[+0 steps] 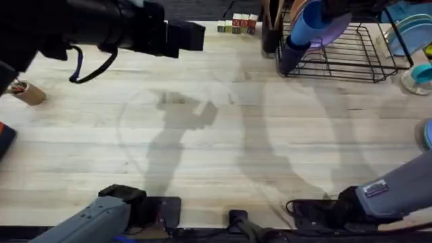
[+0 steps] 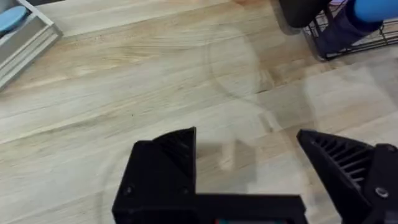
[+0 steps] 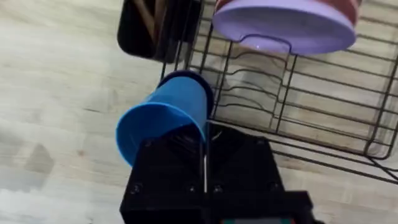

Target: Pick up the cup on the table and put them onto the rack.

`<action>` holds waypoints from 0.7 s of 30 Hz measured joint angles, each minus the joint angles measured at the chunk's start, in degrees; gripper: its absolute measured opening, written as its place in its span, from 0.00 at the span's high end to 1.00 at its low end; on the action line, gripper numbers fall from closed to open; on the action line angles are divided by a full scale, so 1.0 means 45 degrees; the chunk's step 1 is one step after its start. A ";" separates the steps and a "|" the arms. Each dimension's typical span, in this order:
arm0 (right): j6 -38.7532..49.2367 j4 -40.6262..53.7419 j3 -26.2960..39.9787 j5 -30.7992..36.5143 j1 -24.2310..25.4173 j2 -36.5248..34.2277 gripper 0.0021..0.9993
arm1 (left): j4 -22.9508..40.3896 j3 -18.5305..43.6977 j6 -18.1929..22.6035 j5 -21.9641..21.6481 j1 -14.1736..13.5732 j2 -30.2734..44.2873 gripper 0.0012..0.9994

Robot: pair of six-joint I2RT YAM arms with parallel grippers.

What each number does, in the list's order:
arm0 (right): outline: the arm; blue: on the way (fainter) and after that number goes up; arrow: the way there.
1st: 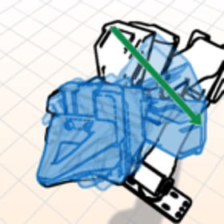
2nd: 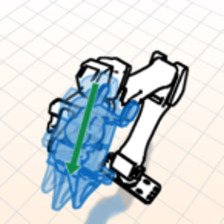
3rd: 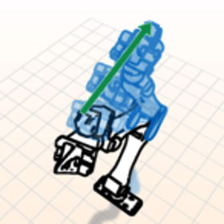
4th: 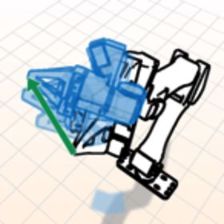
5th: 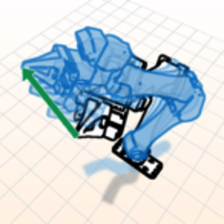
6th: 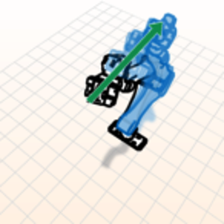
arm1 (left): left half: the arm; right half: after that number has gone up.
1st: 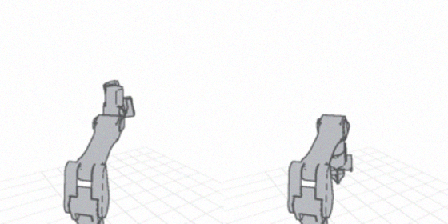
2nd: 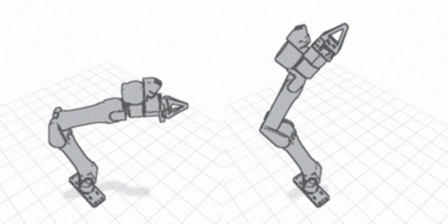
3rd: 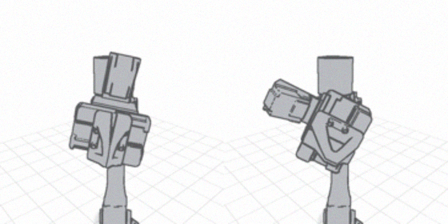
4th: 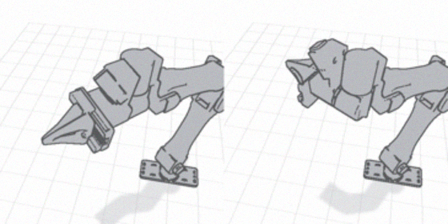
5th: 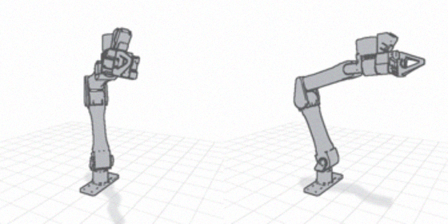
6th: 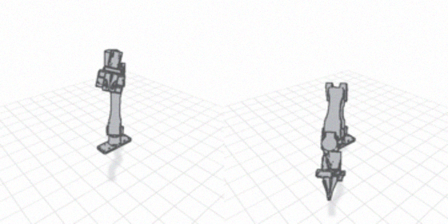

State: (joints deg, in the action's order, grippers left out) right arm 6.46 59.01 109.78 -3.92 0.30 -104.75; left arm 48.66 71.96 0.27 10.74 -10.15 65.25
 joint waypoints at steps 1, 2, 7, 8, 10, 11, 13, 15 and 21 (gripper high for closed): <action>0.0002 0.0059 0.0003 0.0000 0.0000 -0.0104 0.97 | 0.0000 0.0000 0.0000 0.0000 0.0000 0.0000 0.01; -0.0001 0.0081 0.0005 0.0001 0.0000 -0.0193 0.97 | 0.0000 0.0000 0.0000 0.0000 0.0000 0.0000 0.01; 0.0000 0.0060 0.0000 0.0000 0.0000 -0.0689 0.97 | 0.0000 0.0000 0.0000 0.0000 0.0000 0.0000 0.01; -0.0001 0.0044 0.0000 0.0000 0.0000 -0.0737 0.97 | 0.0000 0.0000 0.0000 0.0000 0.0000 0.0000 0.01; 0.0003 0.0032 0.0005 0.0000 0.0000 -0.0799 0.97 | 0.0000 0.0000 0.0000 0.0000 0.0000 0.0000 0.01; -0.0001 0.0015 0.0005 0.0000 0.0000 -0.0812 0.97 | 0.0005 0.0000 0.0000 0.0000 0.0000 0.0000 0.01; -0.0001 -0.0031 0.0001 0.0000 0.0000 -0.0812 0.97 | 0.0000 0.0000 0.0000 0.0000 0.0000 0.0000 0.01; -0.0001 -0.0036 0.0005 0.0000 0.0000 -0.0812 0.97 | 0.0000 0.0000 0.0000 0.0000 0.0000 0.0000 0.01; -0.0001 -0.0065 0.0005 0.0000 0.0000 -0.1095 0.97 | 0.0000 0.0000 0.0000 0.0000 0.0000 0.0000 0.01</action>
State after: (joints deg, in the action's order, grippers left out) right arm 6.46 58.72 109.80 -3.92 0.30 -109.67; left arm 48.66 71.96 0.27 10.74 -10.15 65.25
